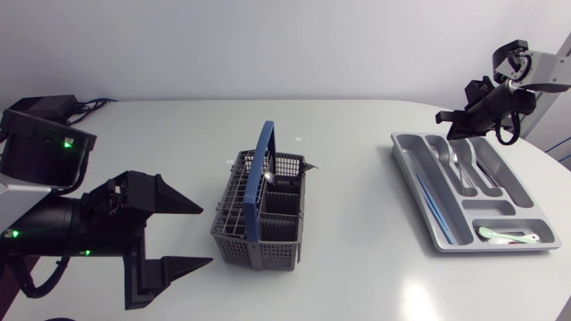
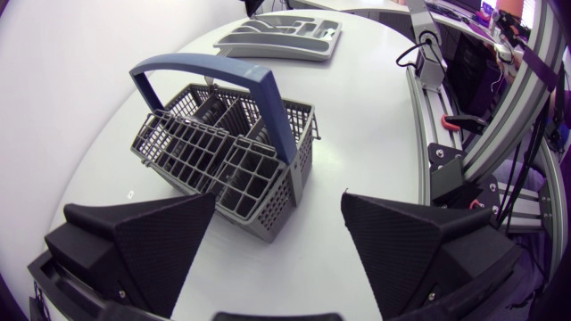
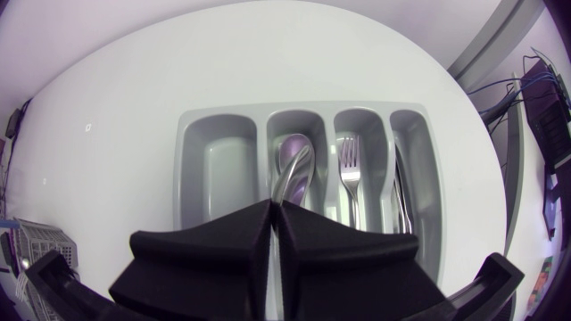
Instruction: Sort the cutlery from the basket into the organizer compartments.
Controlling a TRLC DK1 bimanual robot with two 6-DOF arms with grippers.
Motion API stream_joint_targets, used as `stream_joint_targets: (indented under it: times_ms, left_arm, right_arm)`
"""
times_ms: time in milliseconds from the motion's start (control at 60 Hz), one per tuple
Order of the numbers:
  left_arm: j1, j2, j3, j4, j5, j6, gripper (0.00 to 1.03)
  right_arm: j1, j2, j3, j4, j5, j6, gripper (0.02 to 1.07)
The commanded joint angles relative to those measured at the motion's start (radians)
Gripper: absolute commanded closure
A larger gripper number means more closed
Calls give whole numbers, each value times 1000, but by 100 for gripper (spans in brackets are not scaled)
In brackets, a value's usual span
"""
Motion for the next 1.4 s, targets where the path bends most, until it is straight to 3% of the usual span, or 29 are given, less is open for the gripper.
stream_joint_targets:
  times_ms: [0,567,667,767,850,1067,1383]
  left_arm:
    - [-7,-1,-3,-5,1,-5,6]
    - [-4,-9,-6,-11,1,-5,6]
    - [-2,-9,-4,-11,1,-5,6]
    - [-2,-9,-3,-11,1,-5,6]
    - [-1,-9,-3,-11,1,-5,6]
    - [1,-7,-3,-5,-10,-19,6]
    - [-2,31,-15,24,-53,-37,6]
  right_arm:
    - [0,76,49,-40,29,20,102]
    - [24,332,302,-132,92,32,100]
    - [27,318,288,-126,90,31,82]
    - [32,266,244,-94,93,25,60]
    - [40,206,188,-60,99,14,48]
    - [136,-107,-132,147,90,-52,47]
    - [328,-308,-321,242,-11,-70,43]
